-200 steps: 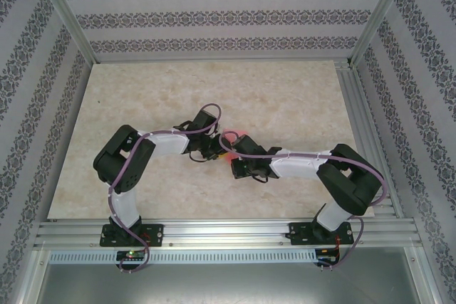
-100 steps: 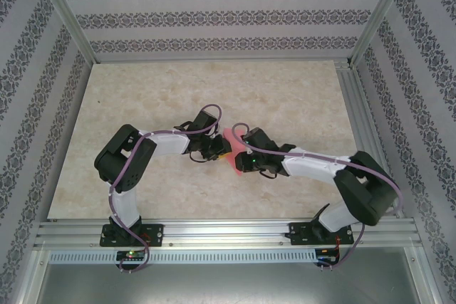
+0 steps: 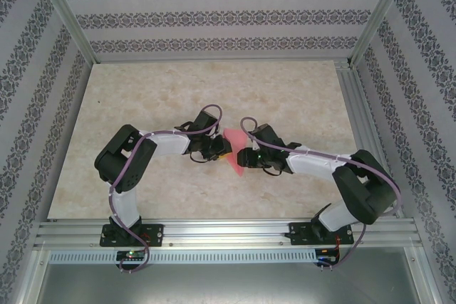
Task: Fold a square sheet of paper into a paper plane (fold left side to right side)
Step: Fourth fold the wing at the center of the table.
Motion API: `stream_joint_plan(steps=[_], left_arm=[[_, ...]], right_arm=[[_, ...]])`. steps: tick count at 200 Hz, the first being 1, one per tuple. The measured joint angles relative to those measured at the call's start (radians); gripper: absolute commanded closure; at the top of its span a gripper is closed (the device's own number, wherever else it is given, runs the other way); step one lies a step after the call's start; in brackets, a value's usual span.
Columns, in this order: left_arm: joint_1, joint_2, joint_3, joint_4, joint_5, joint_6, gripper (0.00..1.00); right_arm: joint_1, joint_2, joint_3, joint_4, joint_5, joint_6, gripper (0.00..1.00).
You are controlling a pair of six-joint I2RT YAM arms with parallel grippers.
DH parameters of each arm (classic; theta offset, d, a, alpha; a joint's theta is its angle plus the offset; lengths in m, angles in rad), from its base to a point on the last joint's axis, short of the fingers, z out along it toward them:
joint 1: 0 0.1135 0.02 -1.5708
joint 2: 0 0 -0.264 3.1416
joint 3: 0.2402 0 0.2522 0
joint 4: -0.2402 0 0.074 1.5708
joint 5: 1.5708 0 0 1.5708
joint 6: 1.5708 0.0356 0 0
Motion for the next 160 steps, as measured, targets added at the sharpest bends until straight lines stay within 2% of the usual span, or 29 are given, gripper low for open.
stream_joint_plan(steps=[50,107,160], left_arm=[[0.0,0.0,0.0,0.0,0.0,0.0,0.74],[0.0,0.0,0.0,0.0,0.0,0.0,0.74],[0.0,0.0,0.003,-0.005,0.0,0.0,0.74]], right_arm=[[0.064,0.077,0.047,0.002,0.008,0.0,0.59],[0.069,0.107,0.101,-0.014,0.037,-0.003,0.59],[0.075,0.127,0.121,-0.063,0.077,-0.003,0.56]])
